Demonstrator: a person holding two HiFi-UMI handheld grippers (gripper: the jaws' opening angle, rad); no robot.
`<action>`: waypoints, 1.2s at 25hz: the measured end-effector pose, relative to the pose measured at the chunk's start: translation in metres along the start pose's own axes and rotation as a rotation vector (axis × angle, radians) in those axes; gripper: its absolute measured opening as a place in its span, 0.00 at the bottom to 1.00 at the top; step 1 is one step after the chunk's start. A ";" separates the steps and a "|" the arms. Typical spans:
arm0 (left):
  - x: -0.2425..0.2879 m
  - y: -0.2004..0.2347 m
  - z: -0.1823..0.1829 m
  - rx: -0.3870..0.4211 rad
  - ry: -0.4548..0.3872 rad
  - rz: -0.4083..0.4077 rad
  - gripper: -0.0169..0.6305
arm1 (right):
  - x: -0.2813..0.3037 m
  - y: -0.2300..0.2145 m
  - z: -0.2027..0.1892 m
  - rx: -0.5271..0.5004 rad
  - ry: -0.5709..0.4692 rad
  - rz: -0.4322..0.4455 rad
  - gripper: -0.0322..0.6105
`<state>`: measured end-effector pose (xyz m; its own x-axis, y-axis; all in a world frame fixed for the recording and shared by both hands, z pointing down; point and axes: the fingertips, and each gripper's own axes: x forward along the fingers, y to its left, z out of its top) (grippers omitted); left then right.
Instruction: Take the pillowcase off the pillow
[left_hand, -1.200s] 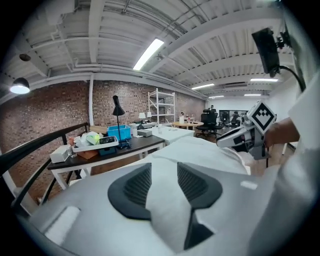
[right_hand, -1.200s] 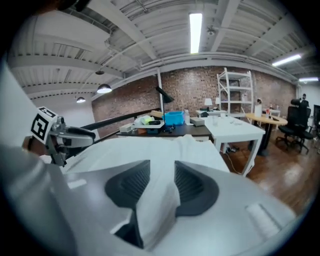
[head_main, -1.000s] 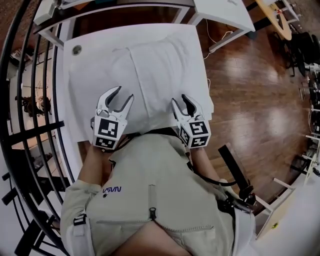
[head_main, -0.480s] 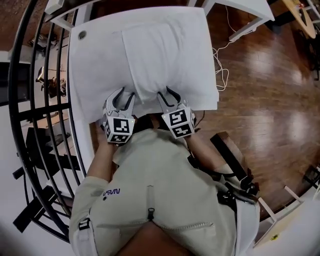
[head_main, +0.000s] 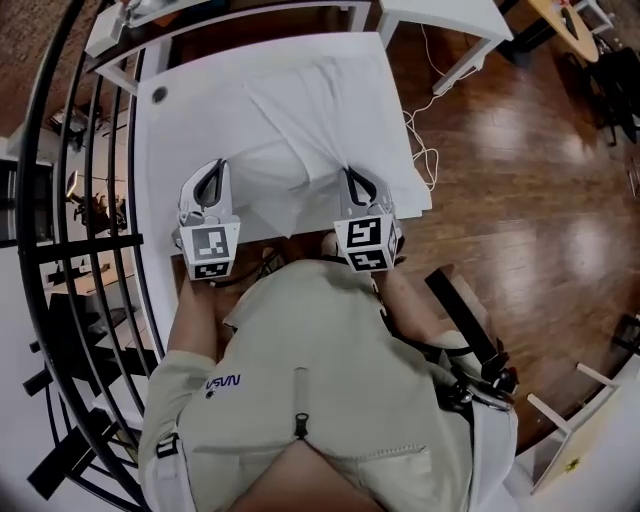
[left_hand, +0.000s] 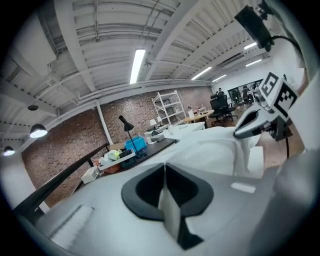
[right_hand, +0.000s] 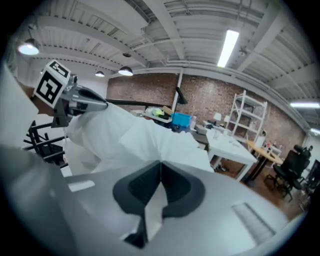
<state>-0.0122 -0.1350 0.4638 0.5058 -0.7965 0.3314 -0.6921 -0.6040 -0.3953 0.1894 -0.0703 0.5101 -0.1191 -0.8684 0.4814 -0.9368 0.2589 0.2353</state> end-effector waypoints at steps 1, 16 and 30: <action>-0.003 0.004 0.002 -0.006 -0.009 -0.005 0.05 | -0.003 -0.006 -0.002 -0.001 0.007 -0.032 0.06; -0.003 -0.060 -0.084 -0.106 0.125 -0.243 0.06 | -0.006 0.010 -0.083 0.210 0.162 0.013 0.12; -0.014 -0.040 0.003 -0.162 0.044 -0.217 0.12 | -0.027 -0.033 -0.017 0.310 -0.086 0.040 0.20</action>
<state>0.0098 -0.1001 0.4729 0.6309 -0.6446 0.4318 -0.6448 -0.7452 -0.1701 0.2294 -0.0486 0.5035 -0.1725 -0.8962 0.4087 -0.9849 0.1635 -0.0572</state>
